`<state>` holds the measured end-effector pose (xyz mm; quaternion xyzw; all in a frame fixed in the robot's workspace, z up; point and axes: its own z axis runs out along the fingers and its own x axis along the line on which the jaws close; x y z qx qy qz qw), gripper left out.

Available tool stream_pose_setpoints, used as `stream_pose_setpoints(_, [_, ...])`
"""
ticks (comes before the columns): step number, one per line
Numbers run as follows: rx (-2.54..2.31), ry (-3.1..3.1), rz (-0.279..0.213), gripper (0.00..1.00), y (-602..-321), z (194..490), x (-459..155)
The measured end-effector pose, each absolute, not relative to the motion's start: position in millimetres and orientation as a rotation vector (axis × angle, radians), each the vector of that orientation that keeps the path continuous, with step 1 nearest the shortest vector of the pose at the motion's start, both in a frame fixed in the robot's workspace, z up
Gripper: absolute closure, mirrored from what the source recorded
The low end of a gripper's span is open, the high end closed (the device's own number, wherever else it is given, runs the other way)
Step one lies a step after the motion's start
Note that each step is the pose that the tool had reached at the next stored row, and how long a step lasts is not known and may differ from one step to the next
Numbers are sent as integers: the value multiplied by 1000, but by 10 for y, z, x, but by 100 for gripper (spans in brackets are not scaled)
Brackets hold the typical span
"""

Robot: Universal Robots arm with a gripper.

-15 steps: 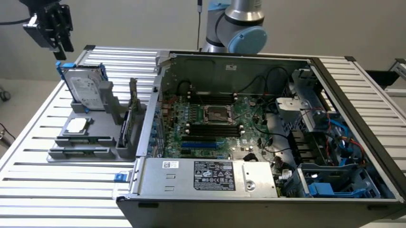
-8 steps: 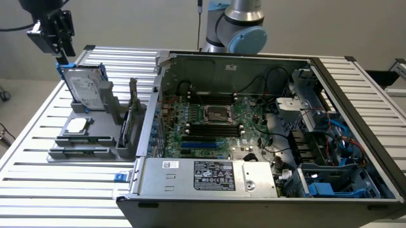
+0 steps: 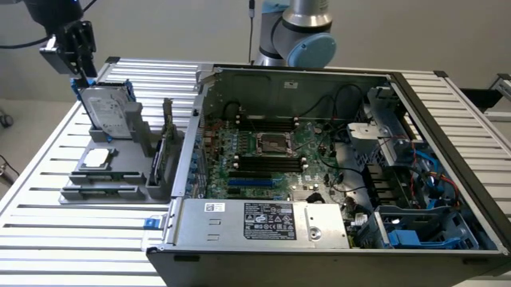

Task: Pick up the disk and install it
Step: 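Pick up the disk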

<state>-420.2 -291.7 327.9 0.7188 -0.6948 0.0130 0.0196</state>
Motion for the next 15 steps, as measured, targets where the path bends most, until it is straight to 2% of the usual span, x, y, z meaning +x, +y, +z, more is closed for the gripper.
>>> stream_pose_setpoints(15, [2254,-2132,41,52,-2956,3006,-4202])
